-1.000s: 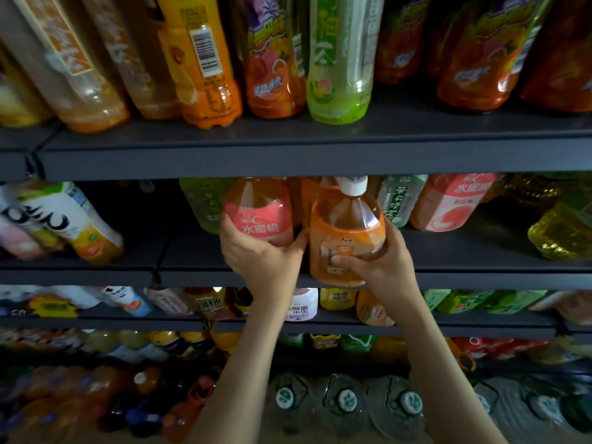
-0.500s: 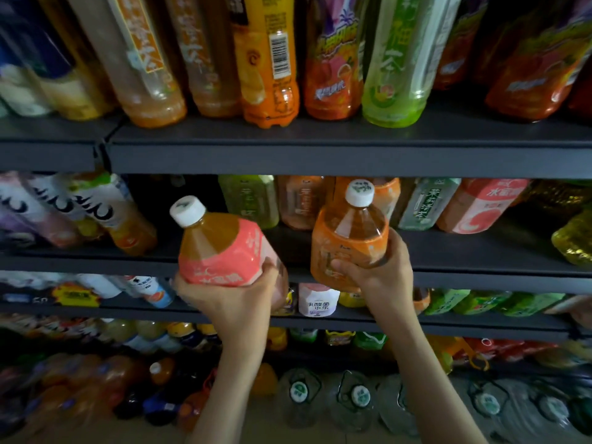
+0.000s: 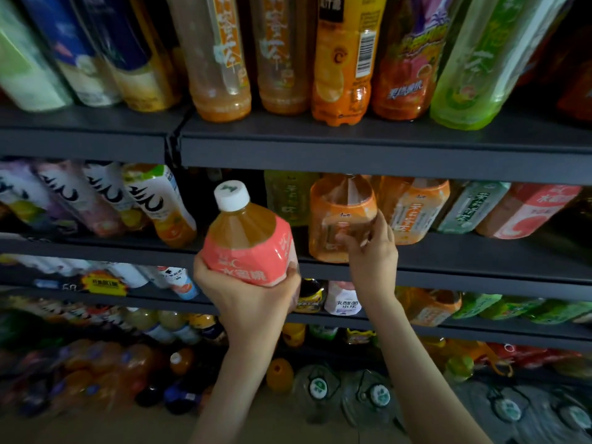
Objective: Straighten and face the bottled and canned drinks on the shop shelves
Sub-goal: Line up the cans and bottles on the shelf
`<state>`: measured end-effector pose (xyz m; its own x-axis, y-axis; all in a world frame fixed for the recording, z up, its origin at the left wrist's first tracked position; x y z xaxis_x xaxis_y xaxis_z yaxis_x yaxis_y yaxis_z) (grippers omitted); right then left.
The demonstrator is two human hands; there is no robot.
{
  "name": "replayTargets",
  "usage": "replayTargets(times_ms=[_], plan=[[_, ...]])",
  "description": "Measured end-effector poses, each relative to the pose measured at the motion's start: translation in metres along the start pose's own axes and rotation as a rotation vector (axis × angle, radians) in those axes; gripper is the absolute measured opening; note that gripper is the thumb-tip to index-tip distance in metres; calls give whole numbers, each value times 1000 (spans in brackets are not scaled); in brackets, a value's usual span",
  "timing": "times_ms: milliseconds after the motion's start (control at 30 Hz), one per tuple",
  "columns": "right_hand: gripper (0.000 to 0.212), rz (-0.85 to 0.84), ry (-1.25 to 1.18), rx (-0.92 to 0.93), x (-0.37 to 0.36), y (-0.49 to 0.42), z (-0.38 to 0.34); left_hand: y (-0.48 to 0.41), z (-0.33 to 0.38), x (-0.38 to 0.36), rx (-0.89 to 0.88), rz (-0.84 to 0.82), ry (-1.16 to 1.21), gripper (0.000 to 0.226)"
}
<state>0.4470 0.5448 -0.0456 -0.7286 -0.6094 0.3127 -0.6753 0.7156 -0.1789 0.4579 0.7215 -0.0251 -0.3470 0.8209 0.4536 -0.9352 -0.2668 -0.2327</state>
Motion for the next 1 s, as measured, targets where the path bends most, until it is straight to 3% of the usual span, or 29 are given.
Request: replayTargets(times_ms=[133, 200, 267, 333, 433, 533, 700, 800, 900, 1000], plan=[[58, 79, -157, 50, 26, 24, -14, 21, 3, -7, -154, -94, 1, 112], [48, -57, -364, 26, 51, 44, -23, 37, 13, -15, -211, -128, 8, 110], [66, -259, -403, 10, 72, 60, -31, 57, 25, -27, -260, -148, 23, 103], [86, -357, -340, -3, 90, 66, -26, 79, 43, -41, -309, -176, 20, 92], [97, -234, -286, -68, 127, 61, -9, 112, 69, -71, -329, -286, 55, 87], [92, -55, -321, -64, 174, 50, 11, 139, 90, -107, -441, -415, 13, 95], [79, 77, -484, -57, 245, 12, 45, 166, 125, -161, -637, -852, 121, 90], [77, 41, -496, -50, 275, -19, 64, 180, 146, -192, -638, -835, 80, 77], [77, -31, -499, -77, 287, -44, 83, 187, 157, -217, -612, -715, -55, 72], [81, -93, -393, -86, 294, -70, 94, 193, 161, -231, -465, -651, -124, 64]])
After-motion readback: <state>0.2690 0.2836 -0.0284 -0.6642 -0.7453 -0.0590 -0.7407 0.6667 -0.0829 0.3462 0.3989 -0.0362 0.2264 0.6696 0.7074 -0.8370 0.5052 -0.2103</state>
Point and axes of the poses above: each hand's wrist, its own y-axis away from the middle knuckle, its own x-axis out of the back of the hand, z = x × y, the point moved 2 cm from there along -y, towards the middle knuckle, and after that the axes turned 13 degrees about -y, right-handed, at the moved point
